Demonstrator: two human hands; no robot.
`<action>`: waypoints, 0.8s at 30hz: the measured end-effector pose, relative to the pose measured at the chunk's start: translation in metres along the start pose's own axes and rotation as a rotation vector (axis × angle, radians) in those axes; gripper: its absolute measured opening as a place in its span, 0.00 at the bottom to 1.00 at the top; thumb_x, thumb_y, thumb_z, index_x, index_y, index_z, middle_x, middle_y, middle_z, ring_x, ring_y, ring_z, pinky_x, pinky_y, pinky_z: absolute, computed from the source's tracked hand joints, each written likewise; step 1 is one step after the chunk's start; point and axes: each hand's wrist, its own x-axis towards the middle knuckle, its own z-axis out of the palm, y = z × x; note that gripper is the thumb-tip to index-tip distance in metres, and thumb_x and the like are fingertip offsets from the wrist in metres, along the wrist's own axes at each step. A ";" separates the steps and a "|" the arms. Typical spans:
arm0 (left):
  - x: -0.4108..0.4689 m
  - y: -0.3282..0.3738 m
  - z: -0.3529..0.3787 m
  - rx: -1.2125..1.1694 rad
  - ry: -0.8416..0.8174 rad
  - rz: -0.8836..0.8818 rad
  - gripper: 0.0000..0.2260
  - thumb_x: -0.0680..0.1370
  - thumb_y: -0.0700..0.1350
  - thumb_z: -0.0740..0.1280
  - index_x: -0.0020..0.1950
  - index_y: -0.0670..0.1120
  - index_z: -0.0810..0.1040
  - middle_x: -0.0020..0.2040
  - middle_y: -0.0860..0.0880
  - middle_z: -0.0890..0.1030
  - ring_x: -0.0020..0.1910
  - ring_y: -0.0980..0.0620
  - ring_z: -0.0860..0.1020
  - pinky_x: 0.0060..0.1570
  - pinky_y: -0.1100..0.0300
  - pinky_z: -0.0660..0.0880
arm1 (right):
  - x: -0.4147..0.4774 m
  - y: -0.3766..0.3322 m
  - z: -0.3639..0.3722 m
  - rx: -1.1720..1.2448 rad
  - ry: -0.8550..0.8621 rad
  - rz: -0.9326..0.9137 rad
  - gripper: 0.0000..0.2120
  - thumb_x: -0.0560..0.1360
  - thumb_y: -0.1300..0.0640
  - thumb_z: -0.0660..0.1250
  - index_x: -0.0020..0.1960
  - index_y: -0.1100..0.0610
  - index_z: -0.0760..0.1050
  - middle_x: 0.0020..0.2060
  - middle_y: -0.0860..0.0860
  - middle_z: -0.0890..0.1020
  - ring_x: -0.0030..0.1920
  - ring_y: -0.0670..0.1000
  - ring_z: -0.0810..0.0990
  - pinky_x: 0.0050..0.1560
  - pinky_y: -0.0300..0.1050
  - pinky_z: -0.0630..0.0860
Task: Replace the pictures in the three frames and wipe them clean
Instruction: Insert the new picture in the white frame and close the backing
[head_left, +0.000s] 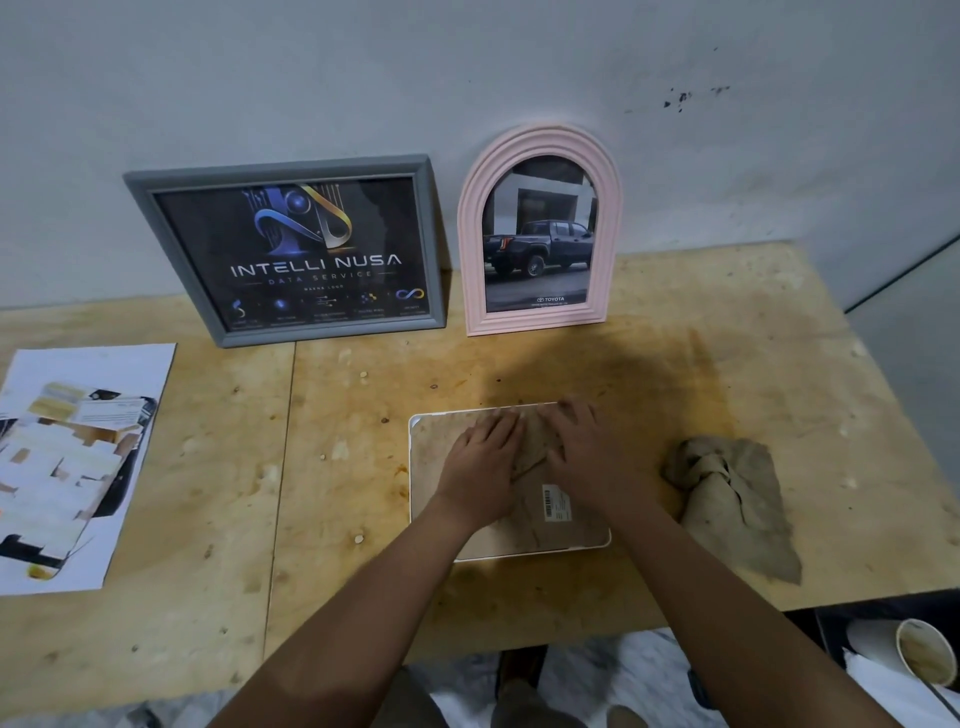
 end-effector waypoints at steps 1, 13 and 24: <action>0.002 0.001 -0.001 0.032 -0.006 -0.010 0.34 0.61 0.50 0.76 0.65 0.41 0.74 0.63 0.44 0.77 0.61 0.42 0.76 0.55 0.51 0.76 | 0.001 0.000 0.001 0.009 0.014 0.002 0.23 0.76 0.54 0.60 0.71 0.50 0.63 0.73 0.53 0.59 0.73 0.55 0.54 0.71 0.50 0.59; 0.014 0.004 -0.018 0.228 0.028 0.087 0.24 0.79 0.47 0.59 0.73 0.42 0.60 0.71 0.44 0.64 0.69 0.45 0.62 0.67 0.53 0.60 | -0.003 0.012 0.013 0.424 0.117 0.009 0.17 0.78 0.64 0.56 0.67 0.60 0.71 0.72 0.50 0.64 0.75 0.49 0.54 0.71 0.41 0.54; 0.001 -0.011 -0.006 -0.017 -0.077 0.036 0.29 0.77 0.44 0.58 0.77 0.45 0.52 0.77 0.46 0.52 0.76 0.46 0.51 0.74 0.50 0.49 | -0.025 0.016 0.012 0.410 0.018 0.105 0.30 0.77 0.60 0.61 0.76 0.54 0.54 0.76 0.49 0.51 0.75 0.51 0.52 0.72 0.47 0.58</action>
